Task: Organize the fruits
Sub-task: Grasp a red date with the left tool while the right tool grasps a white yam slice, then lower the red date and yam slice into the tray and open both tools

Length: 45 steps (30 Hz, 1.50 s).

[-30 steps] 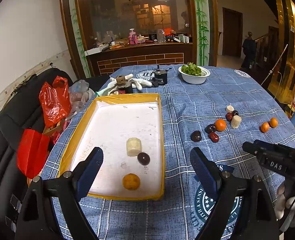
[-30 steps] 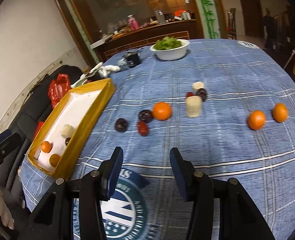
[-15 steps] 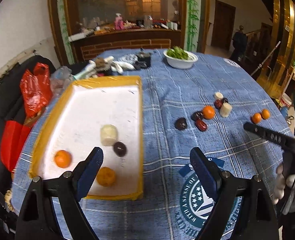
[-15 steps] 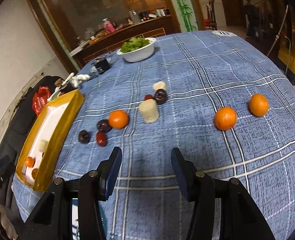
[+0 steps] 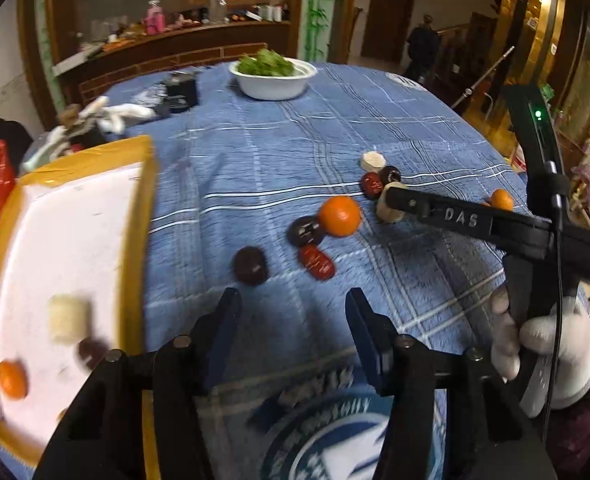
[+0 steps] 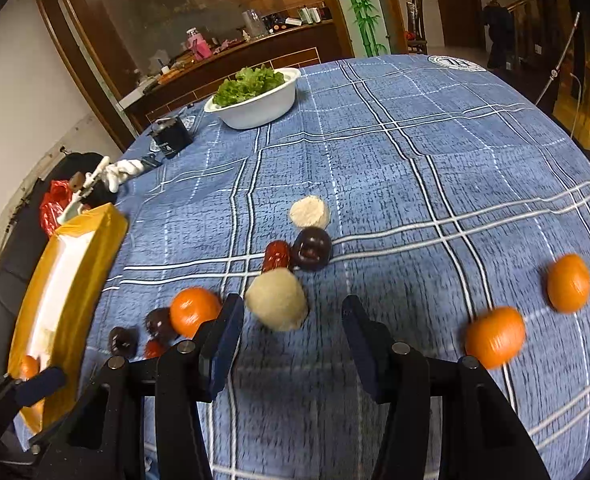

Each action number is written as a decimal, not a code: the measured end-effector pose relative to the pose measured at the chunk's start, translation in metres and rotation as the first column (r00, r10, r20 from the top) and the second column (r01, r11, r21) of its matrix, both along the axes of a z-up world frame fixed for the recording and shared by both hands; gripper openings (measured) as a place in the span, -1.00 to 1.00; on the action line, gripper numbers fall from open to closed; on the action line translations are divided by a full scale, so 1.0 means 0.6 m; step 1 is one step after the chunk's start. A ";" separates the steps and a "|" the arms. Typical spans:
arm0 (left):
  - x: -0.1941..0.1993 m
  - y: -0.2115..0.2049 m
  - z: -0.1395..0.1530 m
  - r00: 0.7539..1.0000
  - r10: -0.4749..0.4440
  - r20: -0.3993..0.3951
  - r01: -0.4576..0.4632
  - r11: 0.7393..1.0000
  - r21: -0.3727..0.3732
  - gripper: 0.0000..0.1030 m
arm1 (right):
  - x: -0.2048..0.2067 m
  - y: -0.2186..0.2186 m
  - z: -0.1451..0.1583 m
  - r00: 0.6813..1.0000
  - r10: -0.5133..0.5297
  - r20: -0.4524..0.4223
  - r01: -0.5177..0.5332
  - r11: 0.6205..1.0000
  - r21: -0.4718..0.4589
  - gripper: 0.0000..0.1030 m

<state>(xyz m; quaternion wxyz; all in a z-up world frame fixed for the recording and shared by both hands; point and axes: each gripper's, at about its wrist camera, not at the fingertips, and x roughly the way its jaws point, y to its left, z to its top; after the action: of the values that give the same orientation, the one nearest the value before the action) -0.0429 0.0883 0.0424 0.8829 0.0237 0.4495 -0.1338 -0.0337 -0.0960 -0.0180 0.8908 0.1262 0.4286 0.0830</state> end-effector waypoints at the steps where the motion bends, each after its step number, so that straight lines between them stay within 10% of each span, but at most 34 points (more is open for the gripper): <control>1: 0.010 -0.008 -0.006 1.000 -0.012 -0.004 0.012 1.000 0.000 0.03 | 0.003 0.001 -0.002 1.000 0.004 0.001 -0.004 1.000 -0.003 0.07; 17: 0.069 -0.071 -0.058 0.992 -0.122 -0.022 0.123 0.991 0.058 0.01 | 0.015 0.009 -0.014 0.999 0.048 0.006 -0.048 0.999 0.025 -0.20; 19: 0.068 -0.072 -0.059 0.993 -0.119 -0.016 0.120 0.990 0.079 -0.48 | 0.014 0.005 -0.015 0.999 0.052 0.002 -0.052 0.998 0.045 -0.34; 22: 0.066 -0.064 -0.058 0.994 -0.105 -0.006 0.105 0.992 0.069 -0.48 | 0.010 0.004 -0.013 0.999 0.047 0.004 -0.048 0.998 0.046 -0.34; 37: -0.008 0.056 0.040 0.991 0.098 0.093 -0.089 0.991 -0.096 -0.47 | -0.022 0.023 0.006 0.991 0.110 0.074 -0.115 0.991 0.069 -0.34; 45: -0.046 0.191 0.069 0.945 0.300 0.127 -0.289 0.952 -0.101 -0.47 | -0.060 0.078 0.030 0.984 0.156 0.087 -0.160 0.986 0.042 -0.34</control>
<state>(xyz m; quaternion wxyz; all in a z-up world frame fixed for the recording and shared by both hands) -0.0707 0.2031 0.0839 0.9226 -0.0704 0.3788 -0.0166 -0.0695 -0.0490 -0.0002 0.8952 0.1100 0.3974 0.1690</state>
